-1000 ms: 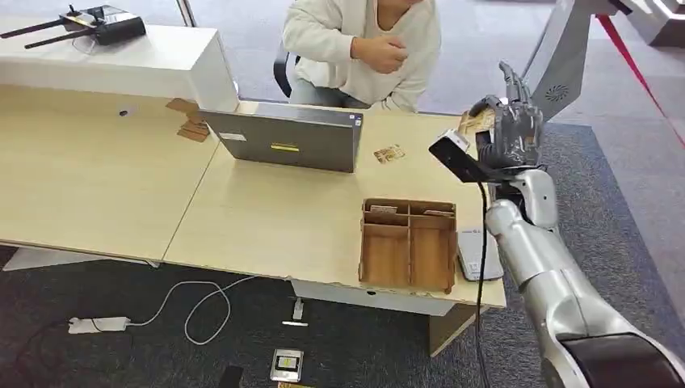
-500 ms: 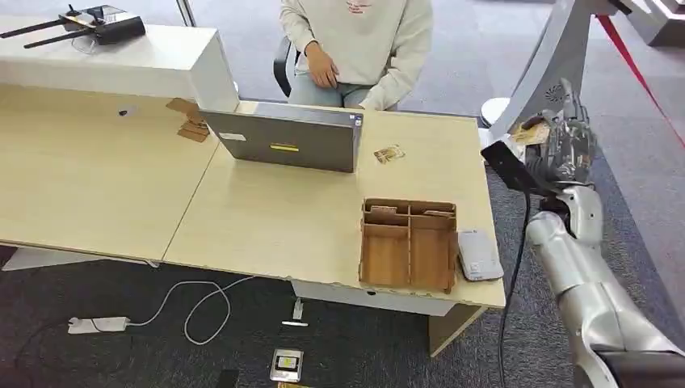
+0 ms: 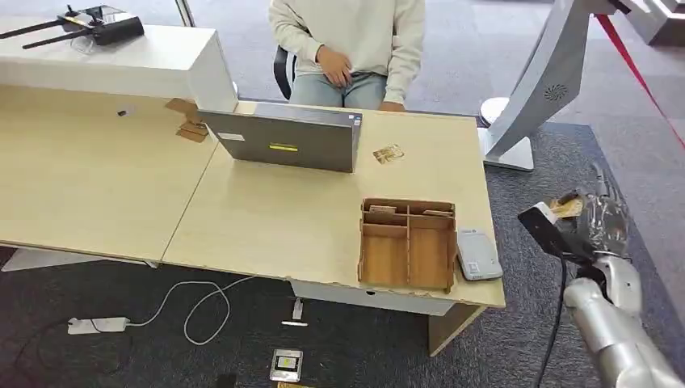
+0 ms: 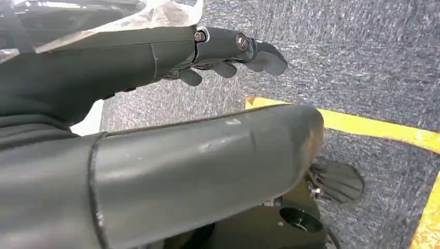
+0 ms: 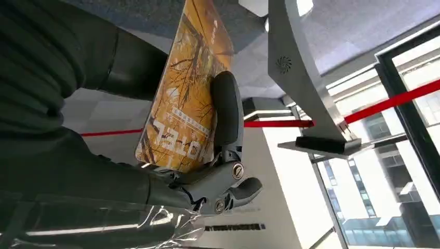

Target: Pass the card to the sensor for recognition and then transmit it.

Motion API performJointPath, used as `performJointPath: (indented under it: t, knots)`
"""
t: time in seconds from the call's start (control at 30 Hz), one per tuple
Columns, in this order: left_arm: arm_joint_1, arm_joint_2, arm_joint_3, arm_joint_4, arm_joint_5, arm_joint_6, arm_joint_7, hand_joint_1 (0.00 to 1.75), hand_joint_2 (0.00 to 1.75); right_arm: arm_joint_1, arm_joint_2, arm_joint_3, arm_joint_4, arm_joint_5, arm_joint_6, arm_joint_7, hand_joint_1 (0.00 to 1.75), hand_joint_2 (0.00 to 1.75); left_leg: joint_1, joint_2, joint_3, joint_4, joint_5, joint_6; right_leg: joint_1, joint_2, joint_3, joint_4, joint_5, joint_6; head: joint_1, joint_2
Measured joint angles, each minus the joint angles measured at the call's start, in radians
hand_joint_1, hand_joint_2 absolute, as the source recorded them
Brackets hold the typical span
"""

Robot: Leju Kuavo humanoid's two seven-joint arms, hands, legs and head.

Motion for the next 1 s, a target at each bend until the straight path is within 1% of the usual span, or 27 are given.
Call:
performJointPath:
  t: [0.3, 0.43, 0.6, 1.0]
  knots:
    - [-0.001, -0.008, 0.000, 0.000, 0.014, 0.000, -0.004, 0.00, 0.00, 0.048, -0.004, 0.000, 0.000, 0.011, 0.026, 0.009, 1.75, 1.75, 0.000, 0.000, 0.000, 0.000, 0.000, 0.000, 0.000, 0.000, 0.000, 0.000, 0.000, 0.000, 0.000, 0.000]
    - [-0.003, -0.011, 0.000, 0.000, 0.021, 0.001, -0.010, 0.00, 0.00, 0.058, 0.002, 0.004, -0.003, 0.032, 0.067, 0.009, 1.75, 1.75, 0.000, 0.000, 0.000, 0.000, 0.000, 0.000, 0.000, 0.000, 0.001, 0.000, 0.000, 0.000, 0.000, 0.000]
    - [-0.006, -0.013, 0.000, 0.000, 0.024, 0.001, -0.010, 0.00, 0.00, 0.080, 0.022, 0.008, -0.014, 0.042, 0.110, 0.009, 1.75, 1.75, 0.000, 0.000, 0.000, 0.000, 0.000, 0.000, 0.000, 0.000, 0.001, 0.000, 0.000, 0.000, 0.000, 0.000]
    - [-0.011, -0.017, 0.000, 0.000, 0.017, 0.000, -0.024, 0.00, 0.00, 0.109, 0.092, 0.020, -0.055, 0.055, 0.148, 0.025, 1.75, 1.75, 0.000, 0.000, 0.000, 0.000, 0.000, 0.000, 0.000, 0.000, 0.001, 0.000, 0.000, 0.000, 0.000, 0.000]
